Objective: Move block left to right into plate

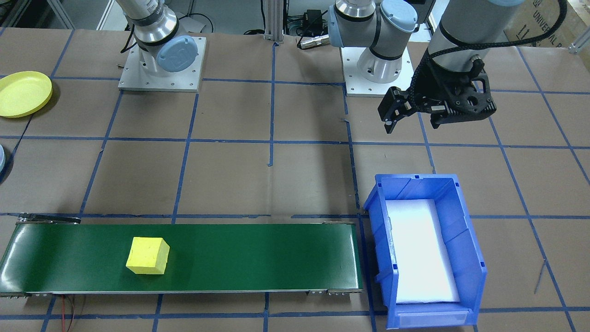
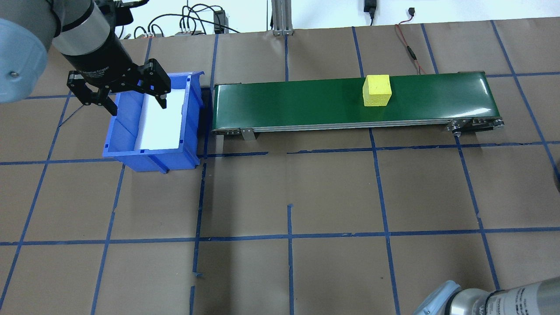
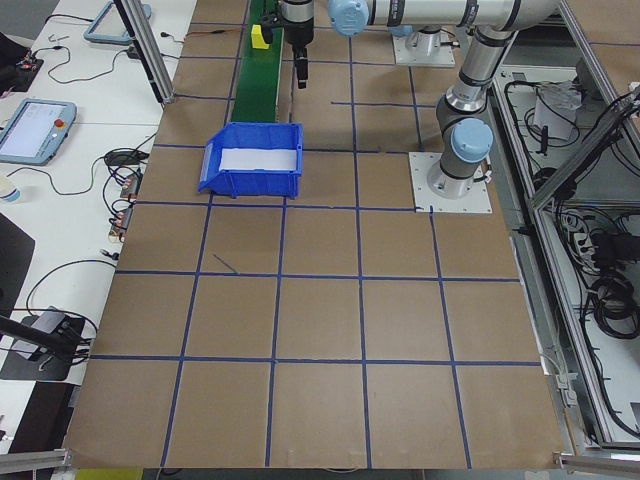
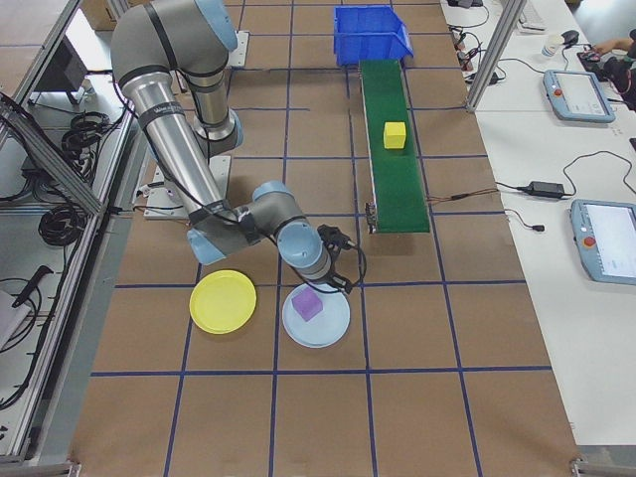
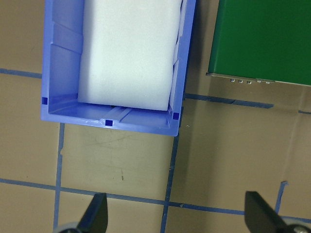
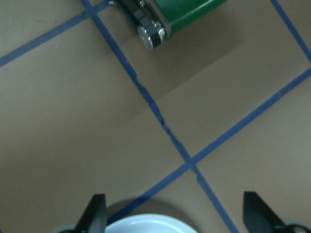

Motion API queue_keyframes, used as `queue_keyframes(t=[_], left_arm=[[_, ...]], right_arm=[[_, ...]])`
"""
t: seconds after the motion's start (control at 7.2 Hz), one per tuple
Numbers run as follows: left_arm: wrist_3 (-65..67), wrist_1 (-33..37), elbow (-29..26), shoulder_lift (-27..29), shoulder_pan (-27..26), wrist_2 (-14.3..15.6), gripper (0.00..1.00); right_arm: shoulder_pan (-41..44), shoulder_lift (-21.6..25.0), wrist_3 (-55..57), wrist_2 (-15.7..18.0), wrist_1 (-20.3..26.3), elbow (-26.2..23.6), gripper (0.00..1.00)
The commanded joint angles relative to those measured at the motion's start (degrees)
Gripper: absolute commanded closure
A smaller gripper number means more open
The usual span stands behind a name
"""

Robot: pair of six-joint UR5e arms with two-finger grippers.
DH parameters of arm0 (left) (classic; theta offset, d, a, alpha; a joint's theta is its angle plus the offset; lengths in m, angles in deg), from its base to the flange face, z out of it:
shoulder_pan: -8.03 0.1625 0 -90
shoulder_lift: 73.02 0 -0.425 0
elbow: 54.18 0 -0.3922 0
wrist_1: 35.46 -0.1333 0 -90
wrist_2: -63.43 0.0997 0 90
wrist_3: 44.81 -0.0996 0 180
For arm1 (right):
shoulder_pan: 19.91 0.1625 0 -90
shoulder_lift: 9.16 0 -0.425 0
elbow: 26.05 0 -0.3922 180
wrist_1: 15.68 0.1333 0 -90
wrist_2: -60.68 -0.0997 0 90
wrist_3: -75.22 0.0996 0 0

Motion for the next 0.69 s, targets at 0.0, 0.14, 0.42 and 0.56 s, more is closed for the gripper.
queue_keyframes(t=[0.0, 0.14, 0.42, 0.56], left_arm=[[-0.2, 0.0, 0.1, 0.0, 0.1, 0.0, 0.0], [-0.2, 0.0, 0.1, 0.1, 0.1, -0.1, 0.0], [-0.3, 0.0, 0.7, 0.4, 0.2, 0.0, 0.0], [-0.4, 0.0, 0.7, 0.4, 0.1, -0.1, 0.0]], right_arm=[[7.4, 0.2, 3.1, -3.3, -4.9, 0.8, 0.0], [10.5, -1.1, -3.1, -7.3, -5.9, 0.6, 0.0], [14.6, -3.8, -12.1, -10.5, -6.7, 1.8, 0.01], [16.0, -5.7, -14.4, -10.5, -6.7, 2.2, 0.01]])
